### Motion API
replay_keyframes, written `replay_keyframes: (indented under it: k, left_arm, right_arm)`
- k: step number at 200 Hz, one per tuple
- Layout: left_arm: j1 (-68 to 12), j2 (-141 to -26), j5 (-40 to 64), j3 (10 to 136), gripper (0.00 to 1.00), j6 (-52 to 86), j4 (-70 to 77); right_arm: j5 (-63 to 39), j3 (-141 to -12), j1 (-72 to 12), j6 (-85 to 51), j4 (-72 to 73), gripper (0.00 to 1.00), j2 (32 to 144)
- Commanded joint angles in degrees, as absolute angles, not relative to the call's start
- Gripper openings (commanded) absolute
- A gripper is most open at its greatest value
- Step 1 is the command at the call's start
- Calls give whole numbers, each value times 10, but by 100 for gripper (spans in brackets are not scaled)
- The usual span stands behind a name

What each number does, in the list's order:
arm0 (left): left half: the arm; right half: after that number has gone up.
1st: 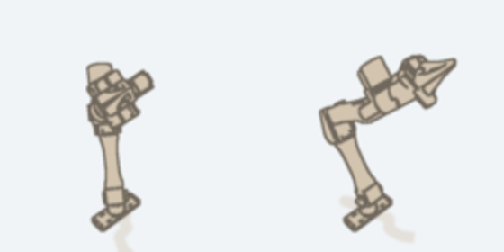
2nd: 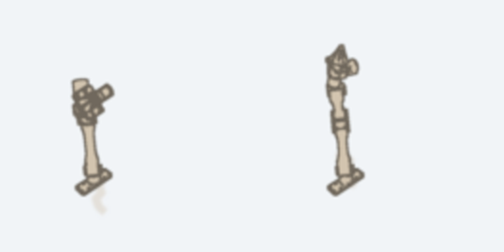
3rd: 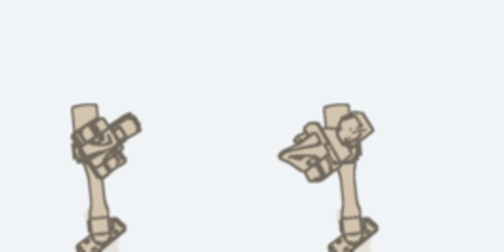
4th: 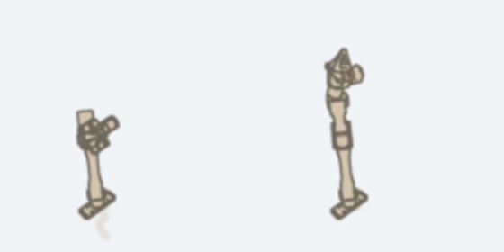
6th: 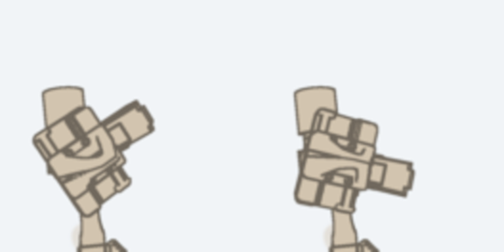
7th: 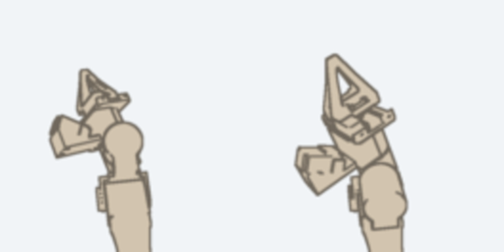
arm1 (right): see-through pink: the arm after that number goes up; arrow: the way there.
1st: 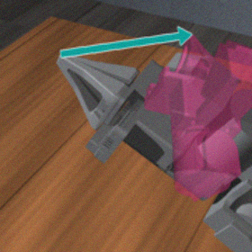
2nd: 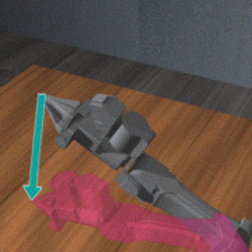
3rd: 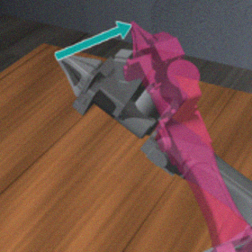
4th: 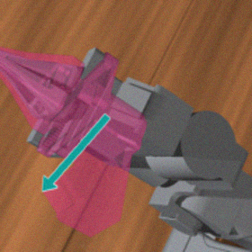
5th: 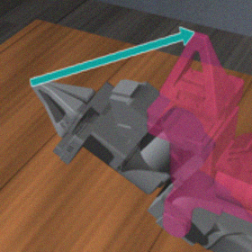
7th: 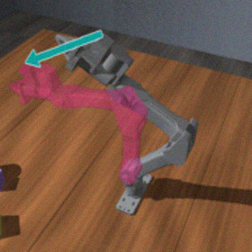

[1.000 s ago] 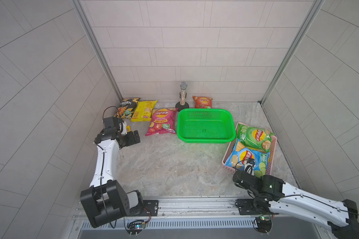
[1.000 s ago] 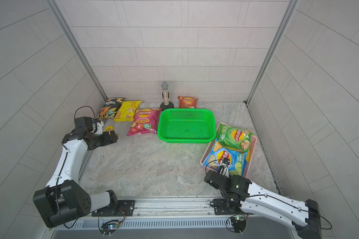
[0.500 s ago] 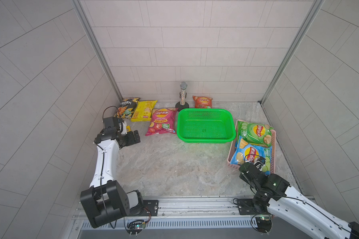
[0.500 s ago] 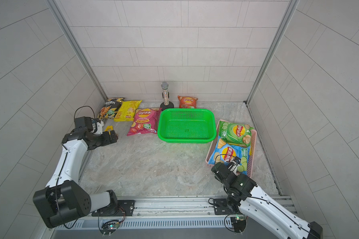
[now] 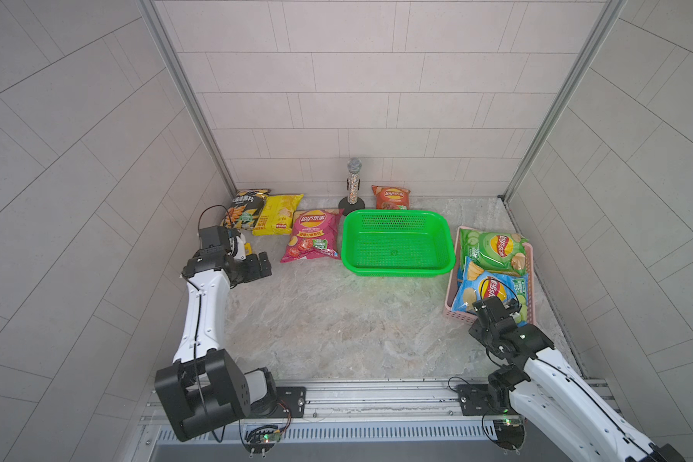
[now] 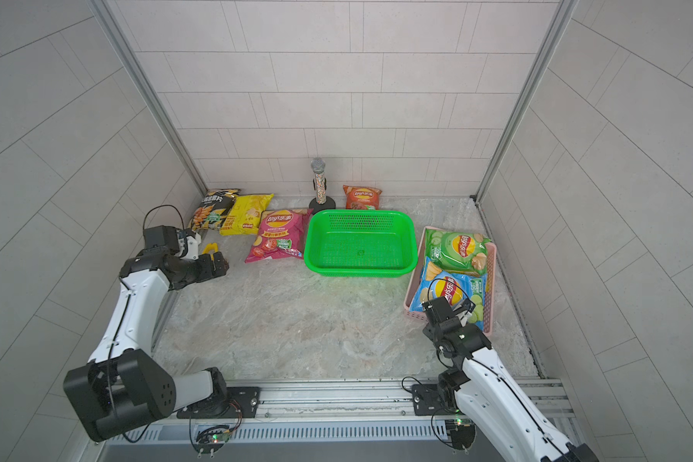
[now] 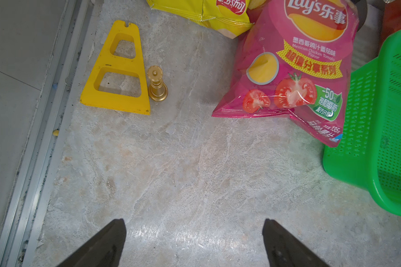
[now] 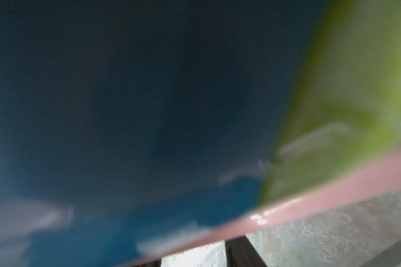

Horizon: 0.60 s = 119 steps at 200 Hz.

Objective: Put the potato chips into the basket
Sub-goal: Move the basket to the corner of the board.

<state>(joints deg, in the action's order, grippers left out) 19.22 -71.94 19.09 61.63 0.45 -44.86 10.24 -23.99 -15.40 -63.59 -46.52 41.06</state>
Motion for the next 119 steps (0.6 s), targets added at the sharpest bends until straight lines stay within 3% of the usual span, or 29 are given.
replay_keyframes:
  k: [1, 119]
  left_arm:
    - [195, -705, 206, 622, 100, -5, -453]
    - [195, -702, 208, 620, 100, -8, -456]
  right_arm:
    - [81, -270, -112, -569, -405, 48, 454]
    - [30, -421, 23, -433, -270, 50, 759]
